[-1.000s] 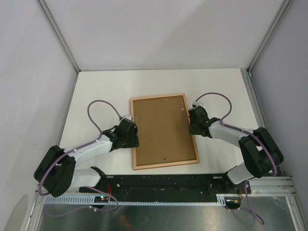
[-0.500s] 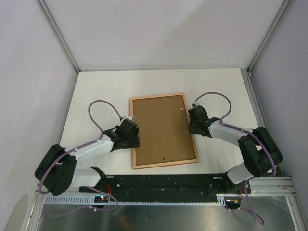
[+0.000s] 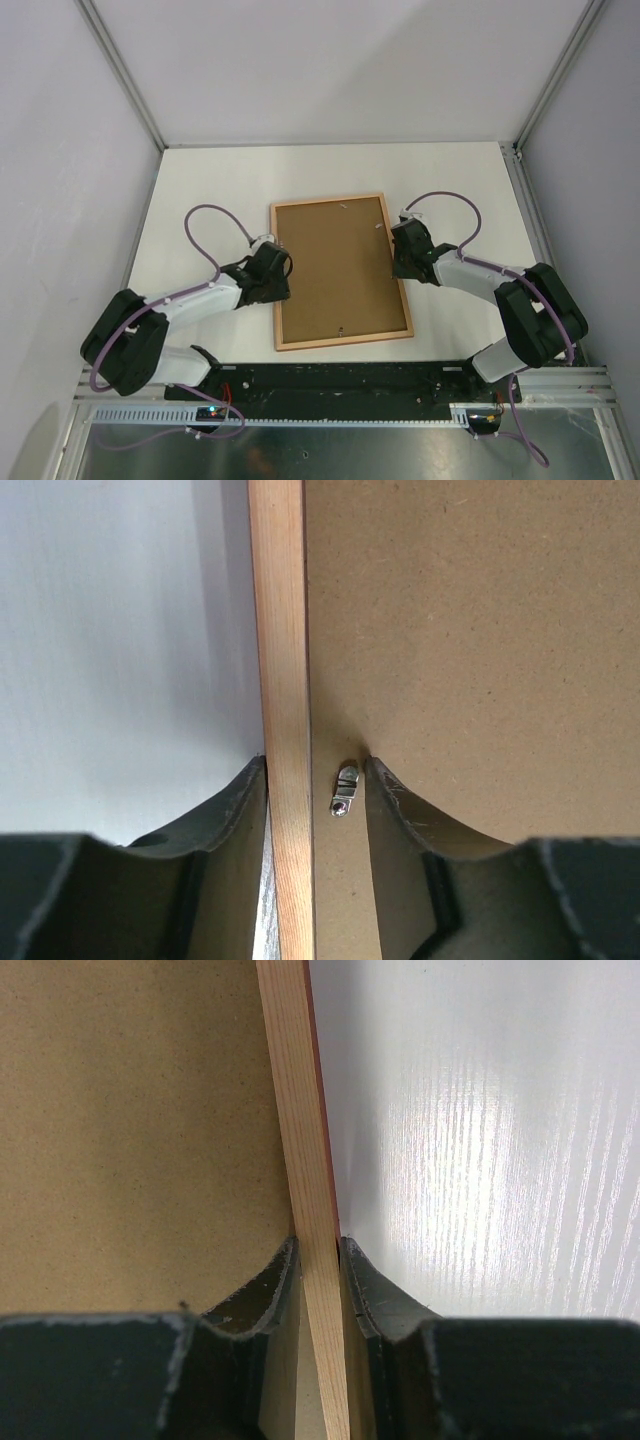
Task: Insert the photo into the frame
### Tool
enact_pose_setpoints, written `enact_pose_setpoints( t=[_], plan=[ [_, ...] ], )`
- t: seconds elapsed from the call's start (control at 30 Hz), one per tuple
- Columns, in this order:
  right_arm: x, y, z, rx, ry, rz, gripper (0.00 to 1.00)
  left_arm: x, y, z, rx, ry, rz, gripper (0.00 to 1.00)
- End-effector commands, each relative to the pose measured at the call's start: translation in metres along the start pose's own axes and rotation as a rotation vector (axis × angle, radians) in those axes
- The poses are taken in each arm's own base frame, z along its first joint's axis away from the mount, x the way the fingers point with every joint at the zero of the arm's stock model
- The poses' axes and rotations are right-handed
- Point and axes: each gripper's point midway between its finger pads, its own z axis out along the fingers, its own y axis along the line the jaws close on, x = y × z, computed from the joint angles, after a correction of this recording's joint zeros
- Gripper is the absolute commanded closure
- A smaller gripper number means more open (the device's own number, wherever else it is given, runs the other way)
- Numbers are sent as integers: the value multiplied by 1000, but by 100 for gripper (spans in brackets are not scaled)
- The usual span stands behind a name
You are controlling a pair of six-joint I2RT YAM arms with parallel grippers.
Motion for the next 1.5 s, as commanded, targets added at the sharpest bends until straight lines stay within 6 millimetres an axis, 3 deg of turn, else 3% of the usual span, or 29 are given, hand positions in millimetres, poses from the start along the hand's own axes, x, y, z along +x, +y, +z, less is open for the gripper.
enact_pose_setpoints(
  t=[0.0,0.43,0.57,0.73,0.83,1.1,1.2,1.37,1.47],
  plan=[
    [12,-5,4,24,49,-2,100,14,10,1,-30,37,27,59],
    [14,-3,6,21,51,0,100,32,14,-4,15,85,64,54],
    [15,-3,5,22,55,-5,100,30,21,-1,-31,67,32,61],
    [16,-2,4,27,55,-10,100,30,29,5,-88,58,-20,87],
    [16,-3,3,32,54,-10,100,30,30,7,-102,61,-27,97],
    [16,-5,2,34,49,-7,100,21,23,6,-84,45,-23,100],
    [16,-6,2,38,52,-10,100,18,23,2,-69,33,-25,93],
    [16,-8,2,40,50,-13,100,5,23,-9,-18,-5,-52,63],
    [15,-8,2,37,51,-13,100,-12,14,-19,31,-53,-63,53]
  ],
)
